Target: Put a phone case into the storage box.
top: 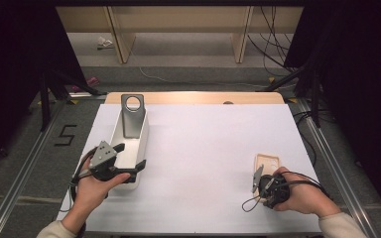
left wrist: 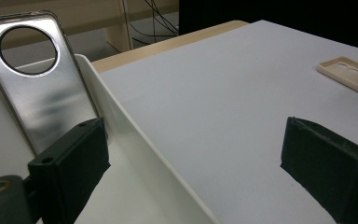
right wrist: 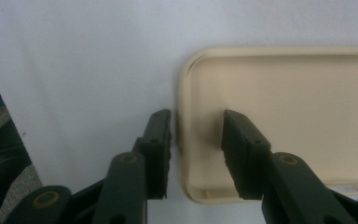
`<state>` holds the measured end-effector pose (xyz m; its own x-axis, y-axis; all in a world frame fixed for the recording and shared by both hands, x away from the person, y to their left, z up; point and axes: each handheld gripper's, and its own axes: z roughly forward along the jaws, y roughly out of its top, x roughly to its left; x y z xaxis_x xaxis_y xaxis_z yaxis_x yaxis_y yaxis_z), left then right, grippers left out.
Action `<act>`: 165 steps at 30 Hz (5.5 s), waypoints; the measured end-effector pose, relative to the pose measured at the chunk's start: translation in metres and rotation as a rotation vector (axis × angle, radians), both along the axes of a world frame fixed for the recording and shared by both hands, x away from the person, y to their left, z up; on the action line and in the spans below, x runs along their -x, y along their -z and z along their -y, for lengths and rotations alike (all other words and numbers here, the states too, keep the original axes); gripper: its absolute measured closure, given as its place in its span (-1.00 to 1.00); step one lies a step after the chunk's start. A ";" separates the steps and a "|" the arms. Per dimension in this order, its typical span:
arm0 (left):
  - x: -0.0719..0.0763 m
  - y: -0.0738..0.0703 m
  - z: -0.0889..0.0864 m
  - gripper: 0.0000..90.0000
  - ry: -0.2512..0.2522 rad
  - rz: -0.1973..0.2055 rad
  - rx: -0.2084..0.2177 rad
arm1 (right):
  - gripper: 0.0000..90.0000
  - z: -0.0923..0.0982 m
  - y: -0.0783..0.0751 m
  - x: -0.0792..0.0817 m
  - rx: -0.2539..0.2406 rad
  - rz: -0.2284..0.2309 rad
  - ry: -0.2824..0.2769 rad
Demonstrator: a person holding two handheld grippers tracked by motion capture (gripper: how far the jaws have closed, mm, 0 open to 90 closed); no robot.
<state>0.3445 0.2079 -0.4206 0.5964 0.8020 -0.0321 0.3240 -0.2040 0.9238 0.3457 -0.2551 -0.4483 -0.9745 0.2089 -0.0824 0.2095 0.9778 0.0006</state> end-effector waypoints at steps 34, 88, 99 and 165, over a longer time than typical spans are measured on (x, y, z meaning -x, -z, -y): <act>0.000 0.000 0.001 -0.84 0.004 0.000 0.001 | 0.94 0.001 -0.005 0.002 -0.022 -0.021 -0.024; 0.000 -0.001 0.004 -0.80 0.010 0.004 0.004 | 0.95 -0.040 -0.038 -0.012 -0.571 0.151 -0.015; 0.000 0.000 0.005 -0.79 0.012 0.002 0.003 | 0.95 -0.055 -0.041 -0.015 -0.610 0.153 -0.024; -0.107 -0.028 0.167 -0.04 0.122 -0.336 -0.063 | 0.95 -0.117 -0.048 -0.008 -0.647 0.156 -0.151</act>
